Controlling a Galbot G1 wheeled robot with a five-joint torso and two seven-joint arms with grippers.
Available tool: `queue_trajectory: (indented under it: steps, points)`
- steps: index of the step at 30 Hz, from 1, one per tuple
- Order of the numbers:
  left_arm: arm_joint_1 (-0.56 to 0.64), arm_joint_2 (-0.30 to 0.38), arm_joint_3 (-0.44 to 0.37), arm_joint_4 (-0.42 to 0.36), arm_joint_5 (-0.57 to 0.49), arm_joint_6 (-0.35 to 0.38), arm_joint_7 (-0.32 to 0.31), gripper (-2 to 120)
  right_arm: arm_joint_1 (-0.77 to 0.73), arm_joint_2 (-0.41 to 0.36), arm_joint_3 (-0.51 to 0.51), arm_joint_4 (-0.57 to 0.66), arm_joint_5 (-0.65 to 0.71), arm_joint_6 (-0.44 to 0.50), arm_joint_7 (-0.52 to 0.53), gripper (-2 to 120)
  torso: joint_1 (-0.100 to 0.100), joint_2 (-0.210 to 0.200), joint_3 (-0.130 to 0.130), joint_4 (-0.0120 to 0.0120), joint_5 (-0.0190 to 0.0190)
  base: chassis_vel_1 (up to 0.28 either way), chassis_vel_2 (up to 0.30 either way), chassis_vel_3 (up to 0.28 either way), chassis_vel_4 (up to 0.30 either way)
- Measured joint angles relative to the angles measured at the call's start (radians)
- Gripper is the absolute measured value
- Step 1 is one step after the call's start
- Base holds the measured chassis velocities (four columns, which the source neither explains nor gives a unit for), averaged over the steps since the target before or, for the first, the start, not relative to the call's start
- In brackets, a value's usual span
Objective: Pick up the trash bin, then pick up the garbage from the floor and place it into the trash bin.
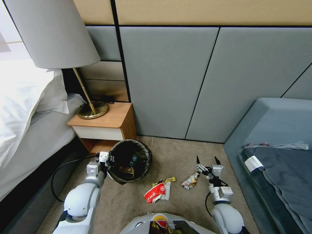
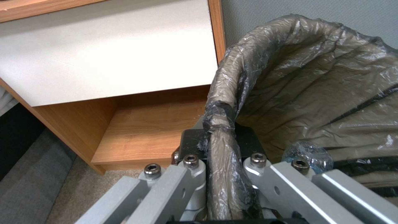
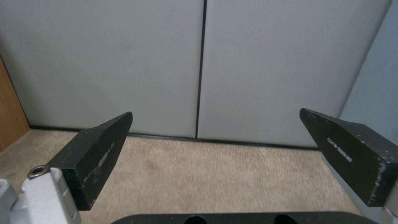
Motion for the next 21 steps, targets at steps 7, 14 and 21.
queue_trajectory:
  steps: [7,14,21]
  points:
    - [-0.003,0.003,0.001,0.000,-0.003,0.001,0.000,4,0.002,-0.013,-0.006,0.001,0.031,-0.084,0.006,100,0.000,0.000,0.000,0.0000,-0.0002,0.000,0.000,0.000,0.000]
    - [-0.002,0.011,-0.002,-0.013,-0.013,0.005,0.000,4,0.035,-0.044,-0.023,-0.027,0.109,-0.196,0.014,100,0.000,0.000,0.000,0.0000,-0.0001,0.000,0.000,0.000,0.000]
    - [0.000,0.013,-0.005,-0.021,-0.016,0.006,0.000,4,0.074,-0.067,-0.047,-0.076,0.192,-0.275,0.042,100,0.000,0.000,0.000,0.0000,-0.0001,0.000,0.000,0.000,0.000]
